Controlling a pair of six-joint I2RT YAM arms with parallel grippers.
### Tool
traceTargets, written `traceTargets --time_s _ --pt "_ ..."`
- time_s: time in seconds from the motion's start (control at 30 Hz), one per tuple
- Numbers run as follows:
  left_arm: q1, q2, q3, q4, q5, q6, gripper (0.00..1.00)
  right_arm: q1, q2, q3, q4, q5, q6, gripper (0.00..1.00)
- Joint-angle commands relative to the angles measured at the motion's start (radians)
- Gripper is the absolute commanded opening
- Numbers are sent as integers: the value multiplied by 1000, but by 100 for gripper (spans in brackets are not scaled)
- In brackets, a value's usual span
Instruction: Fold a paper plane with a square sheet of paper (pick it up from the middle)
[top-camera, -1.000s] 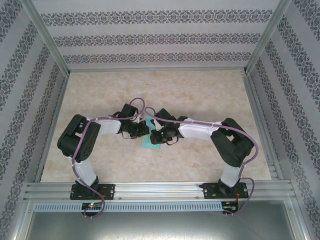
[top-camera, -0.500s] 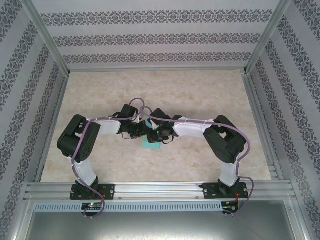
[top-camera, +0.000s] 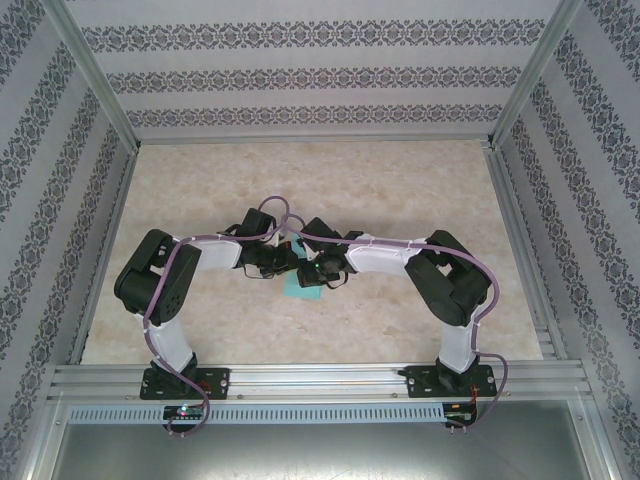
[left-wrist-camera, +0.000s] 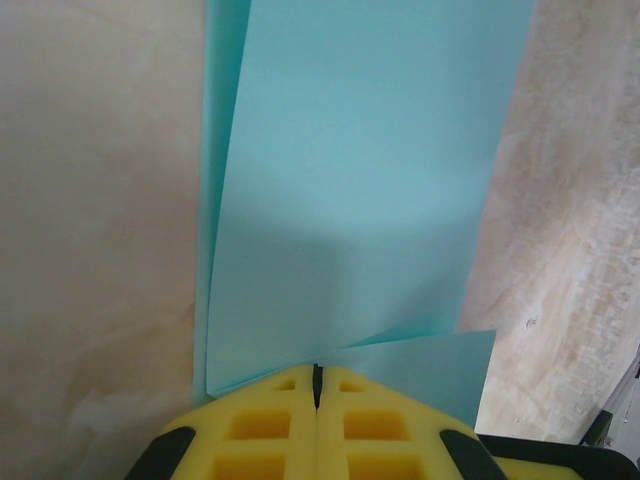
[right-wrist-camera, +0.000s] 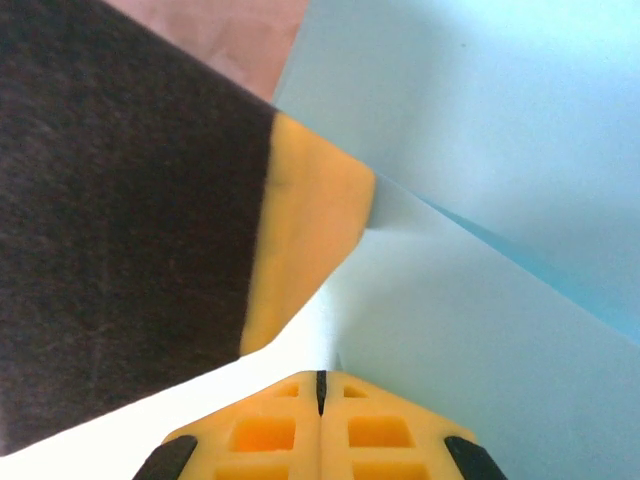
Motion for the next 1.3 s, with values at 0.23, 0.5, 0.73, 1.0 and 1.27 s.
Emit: traceTargets --time_s 0.23,0.5,0.73,1.0,1.27 --pt "-9 78 -36 -159 -171 -14 0 -19 4 -36 -61 17 -51 0" --pt "-8 88 -32 -171 -186 -15 0 -26 -28 -87 -81 -13 -92 0" --pt "-6 91 -32 -180 -199 -13 0 -32 -75 -162 -78 -61 -107 0" --pt "-5 84 -32 -179 -192 -12 0 -34 -137 -269 -80 -78 -84 0" --pt "-6 77 -34 -151 -159 -12 0 -40 -251 -268 -70 -63 -83 0"
